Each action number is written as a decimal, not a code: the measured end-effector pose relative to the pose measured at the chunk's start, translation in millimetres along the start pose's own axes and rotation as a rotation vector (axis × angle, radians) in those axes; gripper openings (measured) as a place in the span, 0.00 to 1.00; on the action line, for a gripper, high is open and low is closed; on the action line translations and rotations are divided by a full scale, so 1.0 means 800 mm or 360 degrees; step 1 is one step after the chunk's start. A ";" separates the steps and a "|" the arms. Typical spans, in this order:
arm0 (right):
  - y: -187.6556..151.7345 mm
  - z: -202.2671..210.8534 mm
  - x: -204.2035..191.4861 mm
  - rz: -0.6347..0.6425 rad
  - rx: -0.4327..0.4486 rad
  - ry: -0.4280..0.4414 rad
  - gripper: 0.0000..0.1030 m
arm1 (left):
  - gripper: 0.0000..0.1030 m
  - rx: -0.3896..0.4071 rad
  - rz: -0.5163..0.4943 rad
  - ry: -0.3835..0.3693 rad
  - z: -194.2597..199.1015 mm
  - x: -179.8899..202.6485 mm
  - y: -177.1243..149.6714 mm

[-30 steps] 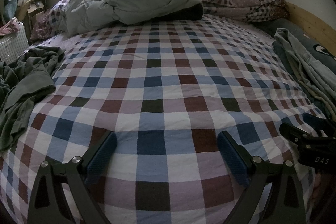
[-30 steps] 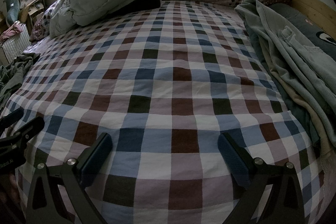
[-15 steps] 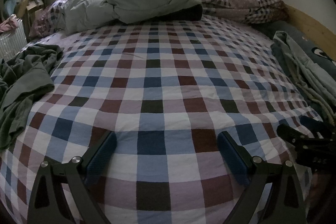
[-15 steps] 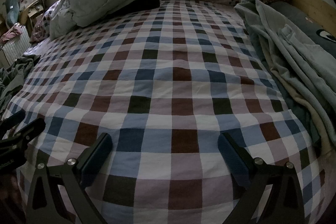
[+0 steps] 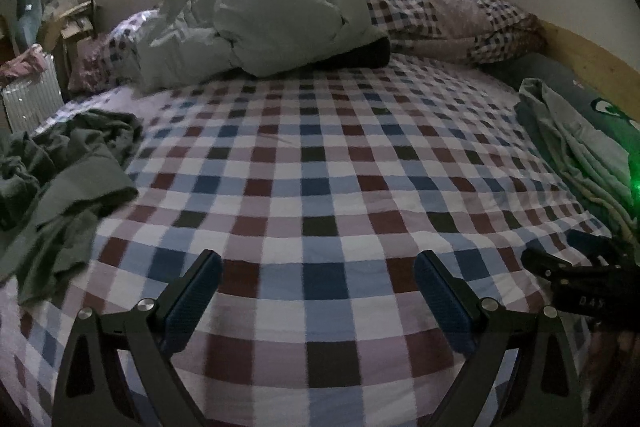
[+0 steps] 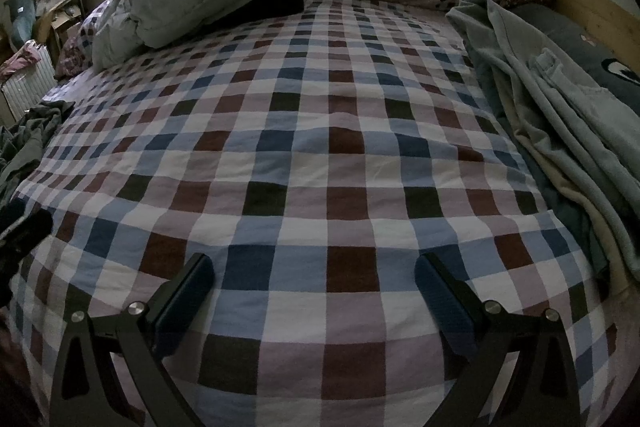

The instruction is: Fold clothes

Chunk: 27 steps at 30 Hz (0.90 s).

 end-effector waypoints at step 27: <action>0.001 0.009 -0.003 -0.0042 0.0000 -0.0051 1.00 | 0.96 0.0157 0.0244 -0.0002 0.067 -0.135 0.013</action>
Point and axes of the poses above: each gripper's, at about its wrist camera, not at the fingertips, and z roughly against the way its jaws point, x to its right, y to its top, the point moved 7 cm from there along -z, roughly the way its jaws point, and after that the axes turned 10 degrees about -x, right-handed, at the moved point
